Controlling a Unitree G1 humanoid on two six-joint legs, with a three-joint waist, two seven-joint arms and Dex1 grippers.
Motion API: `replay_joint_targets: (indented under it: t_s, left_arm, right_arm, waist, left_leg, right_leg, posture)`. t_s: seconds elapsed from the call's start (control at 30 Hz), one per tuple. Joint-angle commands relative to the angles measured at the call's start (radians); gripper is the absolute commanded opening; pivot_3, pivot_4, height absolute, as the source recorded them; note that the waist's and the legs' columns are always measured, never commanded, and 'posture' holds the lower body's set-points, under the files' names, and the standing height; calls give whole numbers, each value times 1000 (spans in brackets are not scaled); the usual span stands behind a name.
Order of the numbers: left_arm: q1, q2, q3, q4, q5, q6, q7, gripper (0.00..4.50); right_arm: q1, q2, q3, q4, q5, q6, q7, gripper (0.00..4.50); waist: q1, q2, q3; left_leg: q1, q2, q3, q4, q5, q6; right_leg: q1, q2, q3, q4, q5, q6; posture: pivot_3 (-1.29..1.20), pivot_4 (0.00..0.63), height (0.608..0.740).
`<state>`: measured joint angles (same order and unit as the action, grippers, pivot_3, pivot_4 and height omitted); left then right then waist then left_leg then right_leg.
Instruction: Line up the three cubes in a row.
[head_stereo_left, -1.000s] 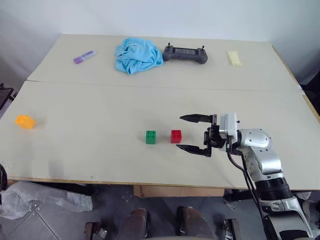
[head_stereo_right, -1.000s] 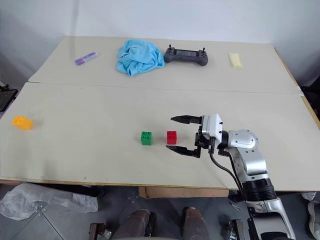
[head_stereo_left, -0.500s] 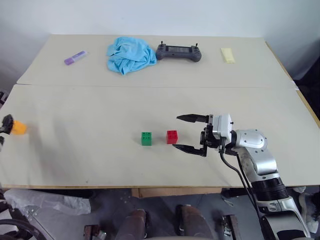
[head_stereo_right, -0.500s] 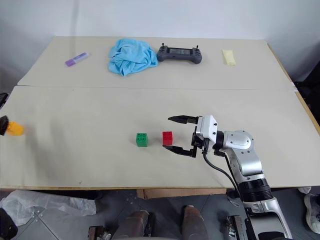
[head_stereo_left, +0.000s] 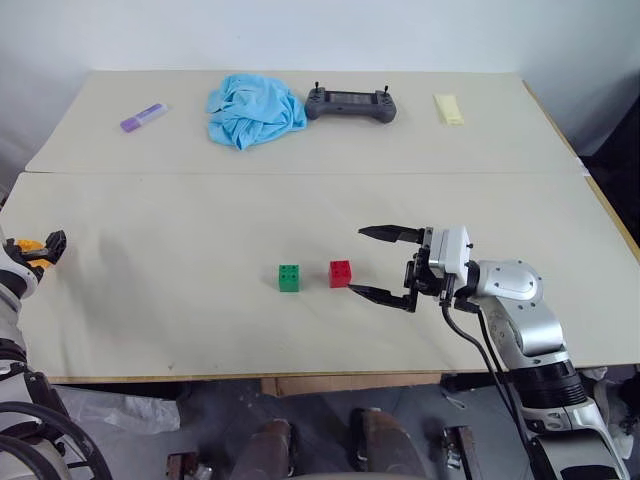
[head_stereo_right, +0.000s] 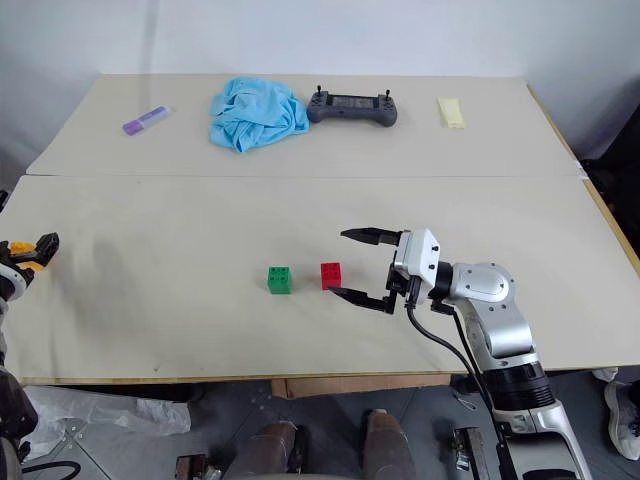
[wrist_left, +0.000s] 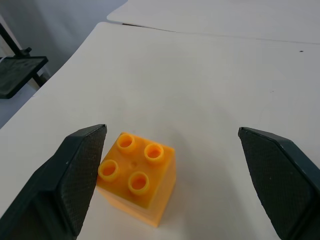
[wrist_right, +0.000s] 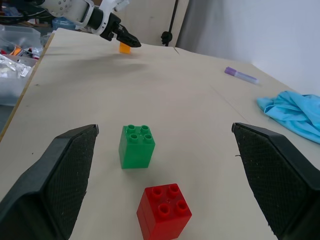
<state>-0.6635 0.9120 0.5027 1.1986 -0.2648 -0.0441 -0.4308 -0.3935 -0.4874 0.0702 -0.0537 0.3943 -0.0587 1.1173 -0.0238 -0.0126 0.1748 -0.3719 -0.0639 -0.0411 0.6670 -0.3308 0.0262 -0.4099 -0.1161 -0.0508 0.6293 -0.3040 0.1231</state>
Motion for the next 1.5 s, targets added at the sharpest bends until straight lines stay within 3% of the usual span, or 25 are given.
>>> replay_joint_targets:
  t_s: [0.03,0.27,0.93,1.03,1.3,1.5]
  left_arm:
    - [-17,6,54,-14,-56,-44,-25,4466]
    - [-14,31,103,-17,-99,-74,-34,4466]
    - [-61,23,-26,80,17,19,-3,4466]
    - [-39,18,-30,77,19,18,-3,3892]
    - [17,12,-15,51,-6,9,-53,1466]
    - [36,-3,5,-81,-75,-26,-264,1472]
  right_arm:
    - [13,-7,-21,-48,7,-5,-19,4500]
    - [31,-4,-11,-62,9,-3,-30,4500]
    - [64,-48,-35,-119,19,33,-54,4500]
    - [65,-50,-36,-122,21,38,-55,4500]
    - [41,-46,-25,-95,20,30,-41,4500]
    - [44,-47,-25,-93,32,32,-22,4500]
  waist:
    - [0,0,0]
    - [0,0,0]
    - [16,0,0]
    - [17,0,0]
    - [20,0,0]
    - [21,0,0]
  left_leg:
    - [0,0,0,0,0,0]
    - [0,0,0,0,0,0]
    - [0,0,0,1,0,0]
    - [0,0,1,1,0,0]
    - [0,0,1,1,0,0]
    - [0,0,1,1,0,0]
  right_leg:
    - [0,0,0,0,0,0]
    - [0,0,0,0,0,0]
    - [0,0,0,0,0,0]
    - [0,0,0,0,0,0]
    - [0,0,0,0,0,0]
    - [0,0,0,0,0,0]
  posture:
    - [0,150,740]
    - [0,150,740]
    - [0,150,740]
    - [0,150,740]
    - [0,150,740]
    - [0,150,740]
